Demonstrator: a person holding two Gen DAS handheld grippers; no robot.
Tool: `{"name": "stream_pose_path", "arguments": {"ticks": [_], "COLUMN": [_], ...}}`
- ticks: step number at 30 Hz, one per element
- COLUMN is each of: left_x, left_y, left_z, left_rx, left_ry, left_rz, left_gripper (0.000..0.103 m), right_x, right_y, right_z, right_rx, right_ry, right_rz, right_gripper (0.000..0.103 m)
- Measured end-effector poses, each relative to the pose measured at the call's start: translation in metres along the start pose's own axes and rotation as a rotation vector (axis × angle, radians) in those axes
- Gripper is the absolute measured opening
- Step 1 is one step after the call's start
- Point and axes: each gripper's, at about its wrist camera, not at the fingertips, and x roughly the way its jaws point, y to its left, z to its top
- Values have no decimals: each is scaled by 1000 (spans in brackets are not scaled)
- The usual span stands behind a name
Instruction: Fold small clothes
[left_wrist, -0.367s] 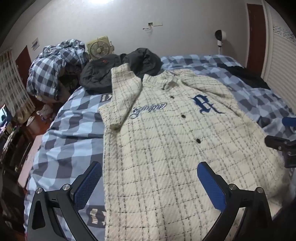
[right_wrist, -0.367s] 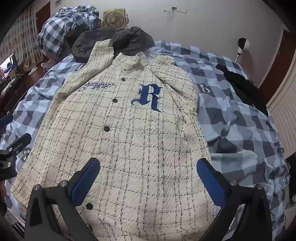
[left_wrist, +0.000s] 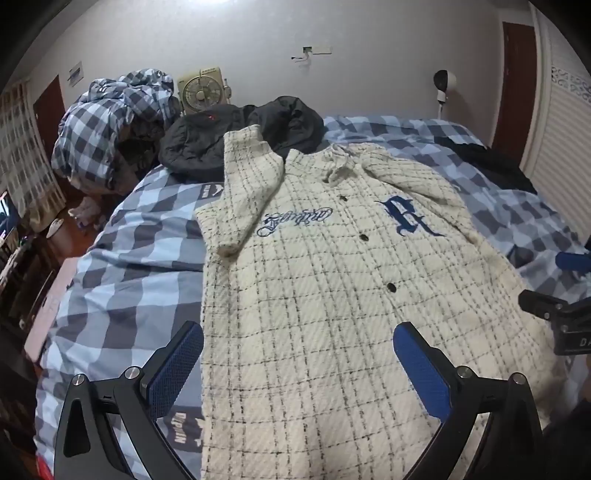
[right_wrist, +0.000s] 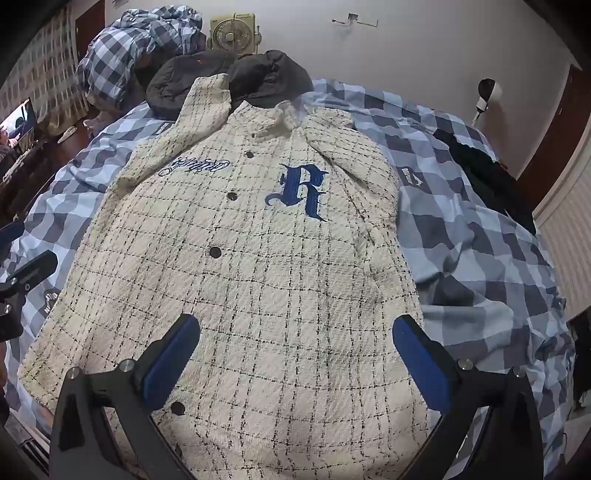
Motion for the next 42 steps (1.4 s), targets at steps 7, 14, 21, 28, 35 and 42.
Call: {"name": "stream_pose_path", "arguments": {"ticks": [7,14,21,28,35,42], "left_x": [-3,-4,-1,0,3,9], "left_y": [-10,-8,-8,-7,-9,-6], "left_z": [0,0,0,0,-3,-3], "left_rx": [46,38,30,28,25,8], "left_ry": [-18,-14,-3,5,17,34], "left_rz": [2,-7,-15,-25,-30,-23], "left_gripper": [103,103,103,103,103,103], "right_x": [-3,-3,-3,-1,0,4], "right_y": [4,3,4,4,6,4], "right_z": [5,5,4,5,4,3], "right_rx": [7,14,9,15,10,15], "right_ry": [22,31,30,38,44,44], "right_rz": [-12,-12,-11,-11,-11,-11], "right_gripper": [102,102,102,102,102,102]}}
